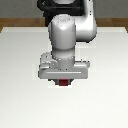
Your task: Place the red cube on top of the green cube.
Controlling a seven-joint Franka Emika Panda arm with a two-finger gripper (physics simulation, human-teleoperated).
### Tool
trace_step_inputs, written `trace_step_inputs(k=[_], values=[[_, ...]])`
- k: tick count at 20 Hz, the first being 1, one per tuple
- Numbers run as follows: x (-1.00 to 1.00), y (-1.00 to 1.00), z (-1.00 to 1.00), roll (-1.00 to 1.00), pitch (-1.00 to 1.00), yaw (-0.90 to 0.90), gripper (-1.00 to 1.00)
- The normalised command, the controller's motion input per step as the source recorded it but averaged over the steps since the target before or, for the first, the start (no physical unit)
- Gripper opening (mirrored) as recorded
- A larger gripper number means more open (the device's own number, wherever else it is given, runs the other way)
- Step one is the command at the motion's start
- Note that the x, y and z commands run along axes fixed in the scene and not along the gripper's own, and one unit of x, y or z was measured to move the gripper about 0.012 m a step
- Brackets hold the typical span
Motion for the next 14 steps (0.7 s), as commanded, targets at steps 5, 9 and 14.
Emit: trace_step_inputs(k=[5,9,14], values=[[0.0,0.0,0.8,0.0,0.0,0.0,-1.0],[0.0,0.0,1.0,0.0,0.0,0.0,-1.0],[0.0,-0.4,0.4,0.0,0.0,0.0,-1.0]])
